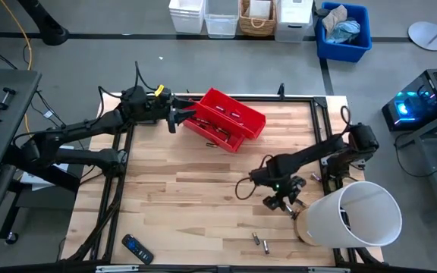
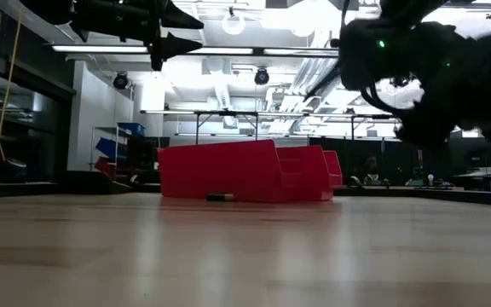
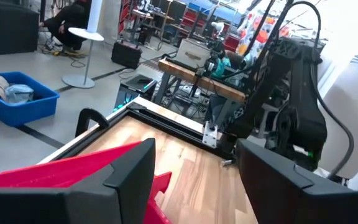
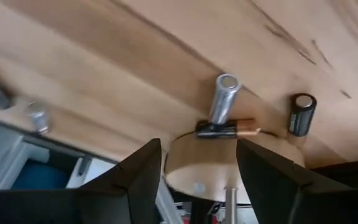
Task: Sort batteries
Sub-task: Put the silver battery into the top red bin
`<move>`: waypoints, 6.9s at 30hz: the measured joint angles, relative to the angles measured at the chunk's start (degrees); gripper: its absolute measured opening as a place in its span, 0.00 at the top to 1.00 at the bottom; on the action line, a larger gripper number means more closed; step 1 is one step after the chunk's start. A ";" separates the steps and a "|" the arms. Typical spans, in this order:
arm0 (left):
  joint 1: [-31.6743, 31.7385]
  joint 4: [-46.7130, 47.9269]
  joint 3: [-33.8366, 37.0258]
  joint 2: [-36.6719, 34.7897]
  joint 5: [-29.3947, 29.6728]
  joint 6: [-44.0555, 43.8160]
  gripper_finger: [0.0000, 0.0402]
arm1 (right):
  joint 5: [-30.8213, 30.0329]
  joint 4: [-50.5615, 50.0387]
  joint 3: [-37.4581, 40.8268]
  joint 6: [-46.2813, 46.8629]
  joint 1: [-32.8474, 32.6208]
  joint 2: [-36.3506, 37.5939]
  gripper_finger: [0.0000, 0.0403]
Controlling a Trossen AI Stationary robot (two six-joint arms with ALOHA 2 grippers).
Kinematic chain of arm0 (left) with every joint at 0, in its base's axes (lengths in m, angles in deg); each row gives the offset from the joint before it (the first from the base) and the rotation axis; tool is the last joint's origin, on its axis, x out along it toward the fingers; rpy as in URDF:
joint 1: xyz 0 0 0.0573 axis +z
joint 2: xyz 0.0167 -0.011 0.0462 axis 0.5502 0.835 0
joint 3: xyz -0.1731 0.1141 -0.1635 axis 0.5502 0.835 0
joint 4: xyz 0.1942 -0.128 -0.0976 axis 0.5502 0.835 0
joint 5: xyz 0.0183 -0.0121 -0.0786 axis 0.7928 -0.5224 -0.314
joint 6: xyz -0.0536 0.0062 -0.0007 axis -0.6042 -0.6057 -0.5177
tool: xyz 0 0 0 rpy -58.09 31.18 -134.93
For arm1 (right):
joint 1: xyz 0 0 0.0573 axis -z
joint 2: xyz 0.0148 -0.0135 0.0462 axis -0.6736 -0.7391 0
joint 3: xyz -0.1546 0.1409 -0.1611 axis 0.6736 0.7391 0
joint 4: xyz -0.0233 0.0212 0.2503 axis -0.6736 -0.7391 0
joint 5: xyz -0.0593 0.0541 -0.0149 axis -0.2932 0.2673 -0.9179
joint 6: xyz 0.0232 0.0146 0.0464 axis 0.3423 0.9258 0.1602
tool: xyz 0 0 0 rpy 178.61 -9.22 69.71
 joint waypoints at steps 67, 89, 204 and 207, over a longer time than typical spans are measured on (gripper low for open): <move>0.02 -2.05 0.01 0.02 6.51 0.90 0.47 | -38.33 29.38 -22.80 -28.77 40.50 1.66 0.82; 0.02 -0.84 0.01 0.02 6.47 -0.57 0.47 | -27.81 -14.18 -13.96 -36.89 32.58 6.53 0.41; 0.33 -4.54 0.01 0.02 4.67 -7.67 0.47 | -43.59 21.40 6.24 30.34 25.02 4.25 0.51; 0.33 -4.46 0.01 0.02 4.63 -7.65 0.47 | -43.07 21.20 5.89 31.80 24.43 2.23 0.52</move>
